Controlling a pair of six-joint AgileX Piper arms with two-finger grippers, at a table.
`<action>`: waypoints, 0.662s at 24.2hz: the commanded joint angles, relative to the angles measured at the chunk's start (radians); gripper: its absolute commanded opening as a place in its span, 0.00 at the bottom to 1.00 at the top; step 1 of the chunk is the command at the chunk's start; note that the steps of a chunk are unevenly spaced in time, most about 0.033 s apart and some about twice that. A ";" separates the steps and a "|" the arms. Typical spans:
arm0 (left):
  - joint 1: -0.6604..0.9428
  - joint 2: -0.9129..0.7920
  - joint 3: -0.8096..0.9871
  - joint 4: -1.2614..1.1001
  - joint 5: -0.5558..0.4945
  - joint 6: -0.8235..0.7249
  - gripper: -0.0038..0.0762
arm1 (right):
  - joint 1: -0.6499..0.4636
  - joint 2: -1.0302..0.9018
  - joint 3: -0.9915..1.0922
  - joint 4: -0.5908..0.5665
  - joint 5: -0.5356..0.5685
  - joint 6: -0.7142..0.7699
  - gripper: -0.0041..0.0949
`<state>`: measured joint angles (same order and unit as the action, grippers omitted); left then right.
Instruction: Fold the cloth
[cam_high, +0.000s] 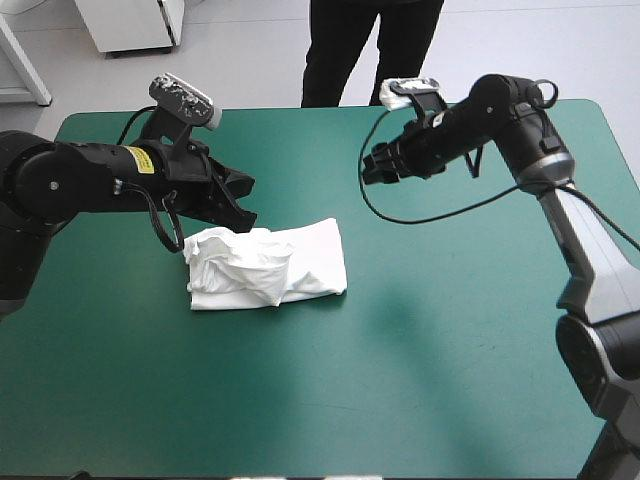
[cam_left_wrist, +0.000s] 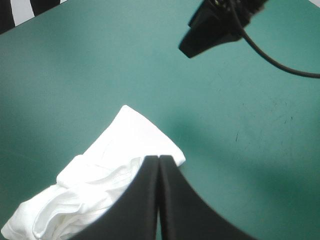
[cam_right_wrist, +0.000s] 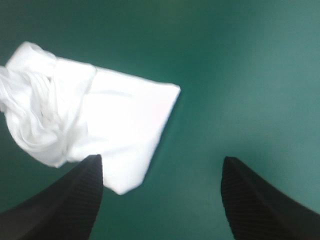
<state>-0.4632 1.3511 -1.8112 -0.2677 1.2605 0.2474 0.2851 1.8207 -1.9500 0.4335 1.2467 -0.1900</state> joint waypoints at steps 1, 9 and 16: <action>-0.002 -0.029 -0.022 -0.031 0.027 -0.003 0.02 | -0.022 -0.144 0.176 0.016 0.002 -0.061 0.67; -0.002 -0.029 -0.022 -0.031 0.027 -0.003 0.02 | -0.022 -0.110 0.308 0.105 -0.004 -0.141 0.68; -0.002 -0.029 -0.022 -0.031 0.027 -0.001 0.24 | -0.020 -0.010 0.306 0.220 -0.031 -0.203 0.68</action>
<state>-0.4632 1.3511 -1.8102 -0.2716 1.2605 0.2474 0.2675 1.8269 -1.6190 0.5833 1.2318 -0.3645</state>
